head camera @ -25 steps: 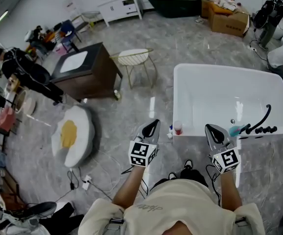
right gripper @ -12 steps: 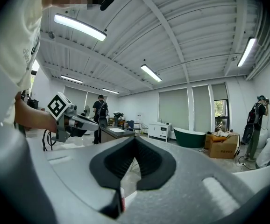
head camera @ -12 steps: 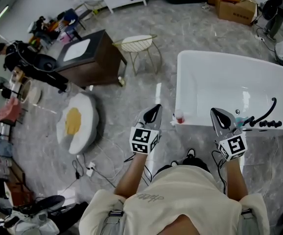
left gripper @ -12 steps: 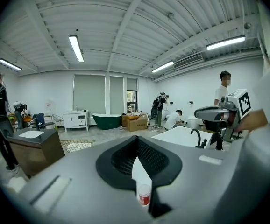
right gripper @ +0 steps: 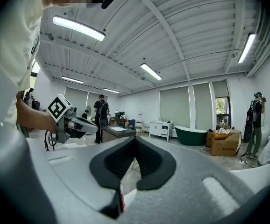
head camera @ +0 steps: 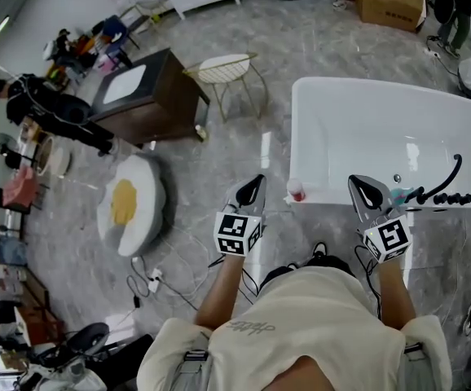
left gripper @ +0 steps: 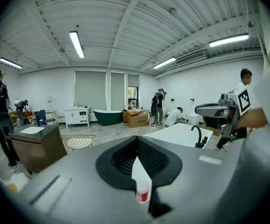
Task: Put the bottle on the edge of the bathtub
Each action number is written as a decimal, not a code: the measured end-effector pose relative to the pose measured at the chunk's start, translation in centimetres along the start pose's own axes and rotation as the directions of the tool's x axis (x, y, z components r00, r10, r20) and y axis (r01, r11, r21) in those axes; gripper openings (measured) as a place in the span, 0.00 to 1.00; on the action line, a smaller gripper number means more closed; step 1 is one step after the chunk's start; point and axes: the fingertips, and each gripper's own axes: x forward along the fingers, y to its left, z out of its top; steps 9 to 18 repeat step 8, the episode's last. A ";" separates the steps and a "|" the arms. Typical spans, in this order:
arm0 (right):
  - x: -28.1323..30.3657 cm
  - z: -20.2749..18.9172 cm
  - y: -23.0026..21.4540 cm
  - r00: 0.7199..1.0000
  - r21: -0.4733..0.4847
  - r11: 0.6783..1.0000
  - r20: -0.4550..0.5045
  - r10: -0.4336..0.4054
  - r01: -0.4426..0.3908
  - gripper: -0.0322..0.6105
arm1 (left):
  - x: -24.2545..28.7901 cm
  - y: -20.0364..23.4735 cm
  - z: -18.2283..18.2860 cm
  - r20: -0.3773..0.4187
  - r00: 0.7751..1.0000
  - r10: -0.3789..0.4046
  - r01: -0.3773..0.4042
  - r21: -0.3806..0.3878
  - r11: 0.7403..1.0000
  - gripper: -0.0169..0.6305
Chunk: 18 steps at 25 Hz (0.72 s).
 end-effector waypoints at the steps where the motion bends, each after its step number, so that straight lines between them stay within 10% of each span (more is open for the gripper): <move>1: -0.1 -0.2 -0.2 1.000 0.002 1.000 -0.002 0.001 -0.001 0.05 | 0.2 -0.2 -0.1 -0.001 1.000 -0.002 0.002 0.000 1.000 0.05; 18: -0.1 -1.4 -1.3 1.000 0.013 1.000 -0.010 0.022 -0.022 0.05 | 1.9 -0.9 -0.5 0.007 1.000 0.016 -0.016 0.002 1.000 0.05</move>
